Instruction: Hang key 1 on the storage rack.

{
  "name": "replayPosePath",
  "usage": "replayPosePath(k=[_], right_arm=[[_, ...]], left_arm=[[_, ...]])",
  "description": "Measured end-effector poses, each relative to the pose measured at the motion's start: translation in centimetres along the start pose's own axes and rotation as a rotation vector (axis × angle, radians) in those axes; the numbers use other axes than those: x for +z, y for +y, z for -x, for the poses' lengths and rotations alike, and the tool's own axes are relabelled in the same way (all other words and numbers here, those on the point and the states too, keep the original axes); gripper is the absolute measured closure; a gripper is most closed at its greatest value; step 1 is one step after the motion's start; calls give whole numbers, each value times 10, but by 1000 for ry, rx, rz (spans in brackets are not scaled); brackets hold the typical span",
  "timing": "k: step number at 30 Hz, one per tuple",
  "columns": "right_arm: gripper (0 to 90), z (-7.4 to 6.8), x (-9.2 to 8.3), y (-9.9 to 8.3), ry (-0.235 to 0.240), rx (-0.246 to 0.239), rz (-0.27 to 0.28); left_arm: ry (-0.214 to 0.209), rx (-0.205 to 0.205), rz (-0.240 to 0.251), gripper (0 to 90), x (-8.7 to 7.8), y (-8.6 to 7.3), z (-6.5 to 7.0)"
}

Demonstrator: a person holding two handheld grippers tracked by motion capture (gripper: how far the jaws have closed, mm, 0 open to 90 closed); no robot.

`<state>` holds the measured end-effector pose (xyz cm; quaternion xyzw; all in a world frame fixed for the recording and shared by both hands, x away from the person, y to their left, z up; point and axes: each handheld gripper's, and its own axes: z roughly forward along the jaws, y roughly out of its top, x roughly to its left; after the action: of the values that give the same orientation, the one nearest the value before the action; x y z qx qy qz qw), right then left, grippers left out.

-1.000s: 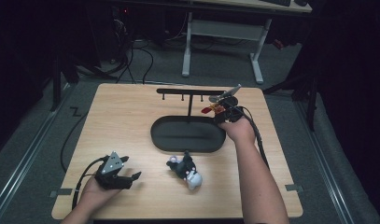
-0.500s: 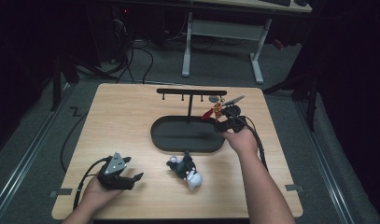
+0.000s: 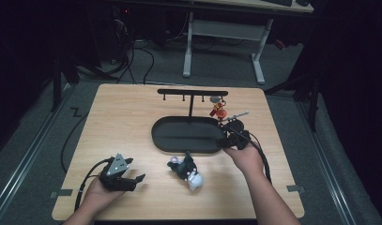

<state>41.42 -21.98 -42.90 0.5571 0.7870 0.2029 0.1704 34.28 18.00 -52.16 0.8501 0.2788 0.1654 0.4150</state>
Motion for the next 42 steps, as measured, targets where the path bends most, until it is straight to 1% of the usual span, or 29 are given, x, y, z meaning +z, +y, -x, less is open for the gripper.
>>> replayPosePath(k=[1,2,3,6,11,12,13,14,15,16,18,20,22,23,24,25,26,27,29,30,31,32,33,34,36,37,39,40,42], right_arm=[[359,-4,-1,-10,2,-13,27],[359,-4,-1,-10,2,-13,27],[358,-7,-1,-20,2,-18,49],[359,-14,-1,-36,-6,-29,89],[362,-30,-1,-66,18,-56,156],[362,-30,-1,-66,18,-56,156],[363,-37,-2,-79,32,-49,195],[363,-37,-2,-79,32,-49,195],[362,-42,-1,-90,50,-47,222],[362,-42,-1,-90,50,-47,222],[361,-49,2,-107,61,-49,249],[360,-51,3,-111,61,-51,254],[360,-56,2,-127,74,-46,287],[360,-56,2,-127,74,-46,287],[362,-58,0,-138,87,-27,328],[362,-59,0,-142,104,-19,339],[362,-59,0,-142,104,-19,339],[338,-64,-4,-147,175,-22,328],[331,-67,-6,-148,181,-34,327],[297,-71,-8,-148,223,-31,334],[297,-71,-8,-148,223,-31,334],[269,-73,-8,-147,245,-24,334],[237,-80,-7,-144,252,-34,336],[237,-80,-7,-144,252,-34,336],[213,-87,-2,-140,236,-48,326],[210,-94,4,-134,242,-57,315],[210,-97,7,-132,244,-63,314],[232,-106,13,-126,208,-108,311],[250,-109,16,-124,192,-122,306]], left_arm=[[0,0,0,223,0,0,0],[0,0,0,223,0,0,0],[-1,-1,0,223,0,0,0],[-3,-2,-1,223,0,0,1],[-4,2,3,225,0,1,2],[-4,2,3,225,0,1,2],[-5,-2,8,226,0,1,2],[-5,-2,8,226,0,1,2],[-5,-2,8,226,0,1,2],[-6,-1,7,226,0,1,2],[-5,-2,4,226,0,1,2],[-6,-3,6,226,0,1,3],[-5,0,4,228,-1,2,4],[-5,0,4,227,-1,2,4],[-4,-1,3,228,-1,2,4],[-4,-3,3,228,0,2,4],[-4,-3,3,228,0,2,4],[-5,-5,5,228,0,2,4],[-4,-2,3,228,1,2,5],[-3,-1,0,228,1,2,5],[-3,-1,0,228,1,2,5],[-3,-2,2,228,1,2,5],[-3,0,2,228,1,3,5],[-3,0,2,228,1,3,5],[-3,1,-2,228,2,3,5],[-3,3,-2,228,2,2,5],[-2,3,-3,228,1,2,5],[-1,3,-1,228,1,2,5],[1,5,-3,228,0,2,4]])
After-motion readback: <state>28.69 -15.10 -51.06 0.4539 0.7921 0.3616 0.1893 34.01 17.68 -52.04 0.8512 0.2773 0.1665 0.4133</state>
